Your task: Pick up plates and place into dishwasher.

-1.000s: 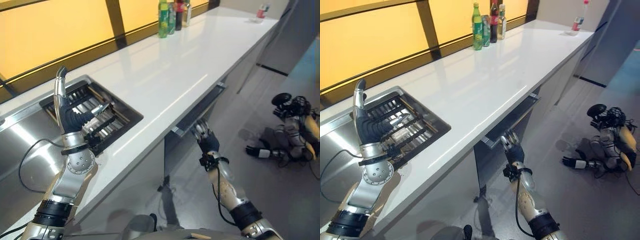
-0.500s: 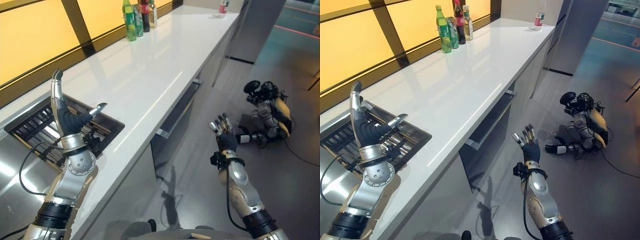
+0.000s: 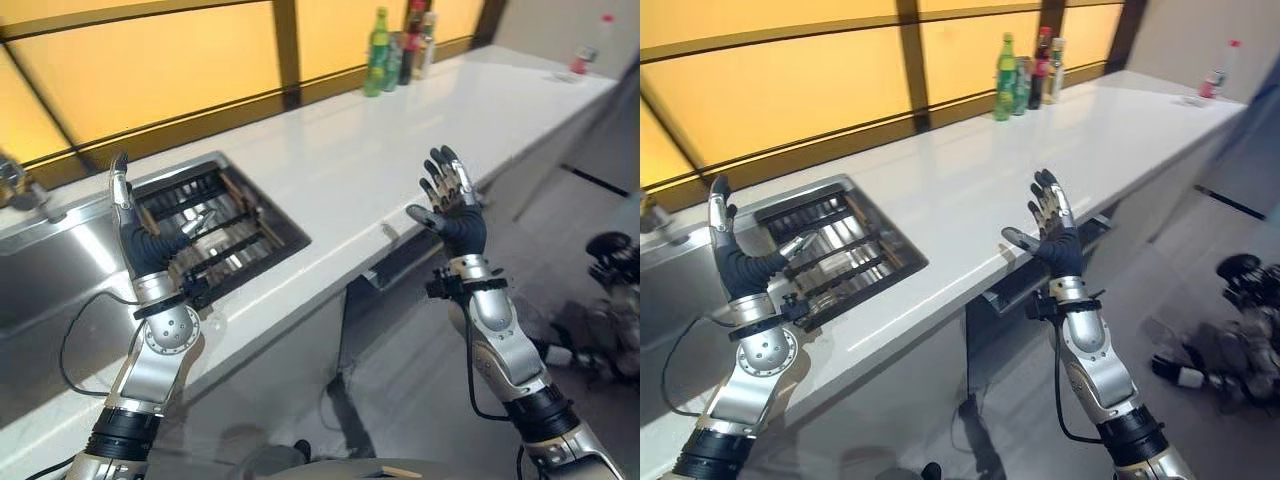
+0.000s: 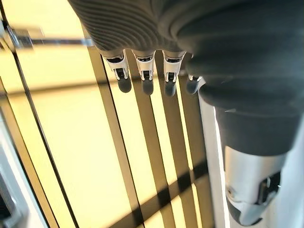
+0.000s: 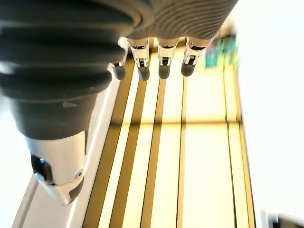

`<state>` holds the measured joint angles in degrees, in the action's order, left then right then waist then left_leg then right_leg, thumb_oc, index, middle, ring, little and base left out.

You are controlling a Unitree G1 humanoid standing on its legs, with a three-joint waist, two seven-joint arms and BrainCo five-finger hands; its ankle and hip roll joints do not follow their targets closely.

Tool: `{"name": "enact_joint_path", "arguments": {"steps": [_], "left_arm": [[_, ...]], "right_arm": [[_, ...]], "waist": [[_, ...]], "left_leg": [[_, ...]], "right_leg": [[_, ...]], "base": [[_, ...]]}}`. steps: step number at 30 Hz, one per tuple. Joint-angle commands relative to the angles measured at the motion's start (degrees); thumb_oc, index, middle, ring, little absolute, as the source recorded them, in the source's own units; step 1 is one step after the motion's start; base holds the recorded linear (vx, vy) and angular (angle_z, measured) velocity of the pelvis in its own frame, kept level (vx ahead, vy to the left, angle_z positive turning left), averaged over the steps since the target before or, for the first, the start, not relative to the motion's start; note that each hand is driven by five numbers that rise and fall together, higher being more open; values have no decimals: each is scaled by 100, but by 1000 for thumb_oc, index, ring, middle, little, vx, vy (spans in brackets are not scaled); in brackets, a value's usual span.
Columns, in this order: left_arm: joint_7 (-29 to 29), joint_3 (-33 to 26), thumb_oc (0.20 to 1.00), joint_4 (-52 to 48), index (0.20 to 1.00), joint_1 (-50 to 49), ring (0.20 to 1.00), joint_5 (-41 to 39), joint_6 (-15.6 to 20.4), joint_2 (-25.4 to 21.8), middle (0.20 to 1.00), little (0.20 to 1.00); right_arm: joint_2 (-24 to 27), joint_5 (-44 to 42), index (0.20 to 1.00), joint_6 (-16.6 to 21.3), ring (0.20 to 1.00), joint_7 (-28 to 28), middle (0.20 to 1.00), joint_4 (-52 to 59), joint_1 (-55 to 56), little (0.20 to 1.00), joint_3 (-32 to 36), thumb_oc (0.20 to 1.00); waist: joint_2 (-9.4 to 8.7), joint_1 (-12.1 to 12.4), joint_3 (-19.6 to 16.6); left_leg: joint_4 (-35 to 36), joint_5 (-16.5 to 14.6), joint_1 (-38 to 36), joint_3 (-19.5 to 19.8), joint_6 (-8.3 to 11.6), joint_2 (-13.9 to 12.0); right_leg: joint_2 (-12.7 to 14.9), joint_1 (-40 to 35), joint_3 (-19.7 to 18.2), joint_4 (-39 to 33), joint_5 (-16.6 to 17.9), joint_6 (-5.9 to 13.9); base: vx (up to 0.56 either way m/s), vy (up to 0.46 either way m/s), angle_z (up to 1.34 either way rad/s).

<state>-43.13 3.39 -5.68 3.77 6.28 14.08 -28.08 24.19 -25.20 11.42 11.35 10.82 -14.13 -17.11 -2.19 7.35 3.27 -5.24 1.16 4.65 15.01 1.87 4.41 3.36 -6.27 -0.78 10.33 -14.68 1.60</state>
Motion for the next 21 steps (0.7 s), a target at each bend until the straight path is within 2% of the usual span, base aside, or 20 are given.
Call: {"name": "enact_joint_path", "arguments": {"steps": [1, 8, 11, 12, 16, 18, 21], "left_arm": [[130, -178, 1000, -510, 1000, 266, 1000, -141, -137, -228, 1000, 1000], [333, -437, 1000, -634, 1000, 109, 1000, -372, -267, -267, 1000, 1000], [416, -469, 1000, -564, 1000, 113, 1000, -537, -260, -202, 1000, 1000], [478, -465, 1000, -525, 1000, 138, 1000, -621, -246, -173, 1000, 1000], [712, -146, 1000, -282, 1000, 459, 1000, -823, -188, 37, 1000, 1000], [629, 37, 1000, -170, 1000, 590, 1000, -855, -177, 96, 1000, 1000], [581, 103, 1000, -159, 1000, 657, 1000, -886, -328, 194, 1000, 1000]], "right_arm": [[28, -132, 1000, -74, 1000, -184, 1000, 409, -346, 1000, -136, 1000], [20, -95, 1000, -151, 1000, -6, 1000, 314, -407, 1000, -456, 1000], [8, 8, 1000, -171, 1000, 60, 1000, 205, -418, 1000, -533, 1000], [19, 19, 1000, -166, 1000, 65, 1000, 163, -429, 1000, -522, 1000], [74, 86, 1000, -138, 1000, 187, 1000, 35, -309, 1000, -288, 1000], [37, 97, 1000, -128, 1000, 128, 1000, -74, -309, 1000, -252, 1000], [-35, 64, 1000, -211, 1000, 4, 1000, -86, -308, 1000, -244, 1000]], "waist": [[-259, 207, -266], [-289, 495, -261], [-242, 532, -217], [-233, 513, -208], [-170, 106, -185], [-118, -13, -195], [-3, -149, -281]], "left_leg": [[-128, -802, -261, -49, -297, 63], [-452, -693, 61, 54, -27, -203], [-592, -510, 241, -7, 56, -286], [-659, -482, 294, -78, 67, -290], [-905, -475, 447, -1349, 169, -523], [-741, -388, 369, -1351, 208, -578], [-219, -465, 46, -1313, 214, -612]], "right_leg": [[169, 575, -55, -837, 1373, 340], [98, 413, 473, -983, 1253, 106], [38, 364, 587, -1023, 1198, 11], [39, 359, 632, -1036, 1191, -3], [133, 283, 1078, -1088, 1184, -32], [142, 276, 1039, -1119, 1207, -18], [187, 261, 879, -1222, 1239, 63]], "base": [[19, -168, 59], [-16, -178, 38], [-76, -120, 34], [-87, -54, 43], [-86, 22, 85], [-29, 113, 76], [32, 123, 12]]}}
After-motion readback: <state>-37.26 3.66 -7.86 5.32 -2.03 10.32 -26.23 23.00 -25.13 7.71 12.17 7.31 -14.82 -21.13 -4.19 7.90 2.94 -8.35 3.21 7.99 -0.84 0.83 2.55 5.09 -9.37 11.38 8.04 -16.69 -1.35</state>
